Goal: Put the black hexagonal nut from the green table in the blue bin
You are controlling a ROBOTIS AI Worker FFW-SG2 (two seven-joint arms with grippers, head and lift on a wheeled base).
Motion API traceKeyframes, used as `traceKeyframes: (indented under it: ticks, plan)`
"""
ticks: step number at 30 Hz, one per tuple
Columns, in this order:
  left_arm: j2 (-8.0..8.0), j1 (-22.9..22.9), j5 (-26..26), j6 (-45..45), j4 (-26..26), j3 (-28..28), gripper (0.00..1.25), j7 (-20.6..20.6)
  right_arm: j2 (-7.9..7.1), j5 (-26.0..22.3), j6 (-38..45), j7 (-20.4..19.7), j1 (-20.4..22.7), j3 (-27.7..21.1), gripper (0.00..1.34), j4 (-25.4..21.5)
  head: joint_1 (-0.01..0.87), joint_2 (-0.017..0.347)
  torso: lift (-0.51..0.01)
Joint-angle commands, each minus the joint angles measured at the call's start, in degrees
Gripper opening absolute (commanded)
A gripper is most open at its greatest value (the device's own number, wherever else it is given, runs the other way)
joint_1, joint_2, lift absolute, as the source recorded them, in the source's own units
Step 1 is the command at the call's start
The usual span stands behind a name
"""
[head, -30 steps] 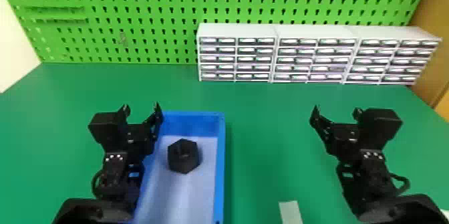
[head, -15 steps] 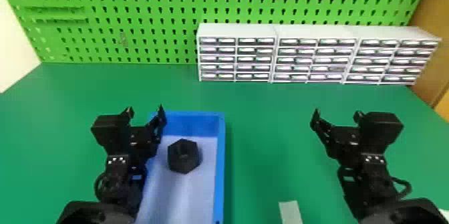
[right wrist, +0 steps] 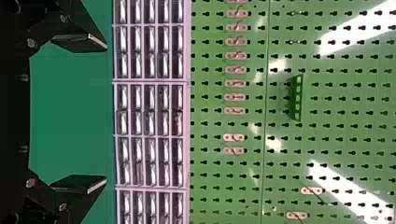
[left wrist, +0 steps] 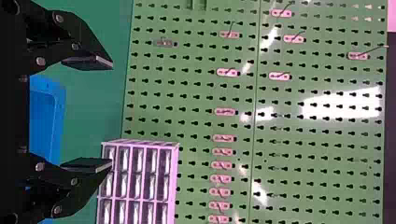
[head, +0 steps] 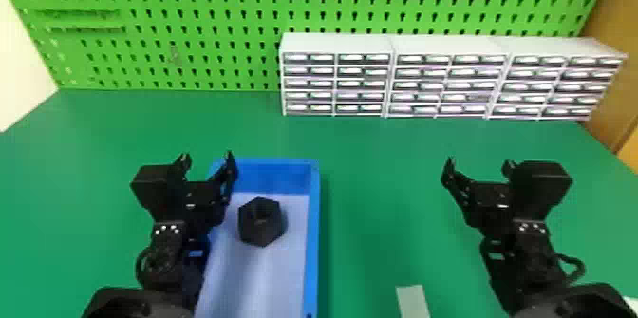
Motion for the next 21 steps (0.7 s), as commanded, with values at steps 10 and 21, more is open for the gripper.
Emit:
traceKeyframes:
  ticks: [10, 21]
  plan:
    - [0.0, 0.0, 0.1, 0.0, 0.0, -0.6, 0.74, -0.1, 0.17, 0.5, -0.1, 0.0, 0.4, -0.6, 1.06, -0.2, 0.657, 0.057, -0.095]
    - [0.0, 0.1, 0.1, 0.0, 0.0, -0.5, 0.74, -0.1, 0.17, 0.5, -0.1, 0.0, 0.6, -0.6, 1.06, -0.3, 0.657, 0.057, -0.095]
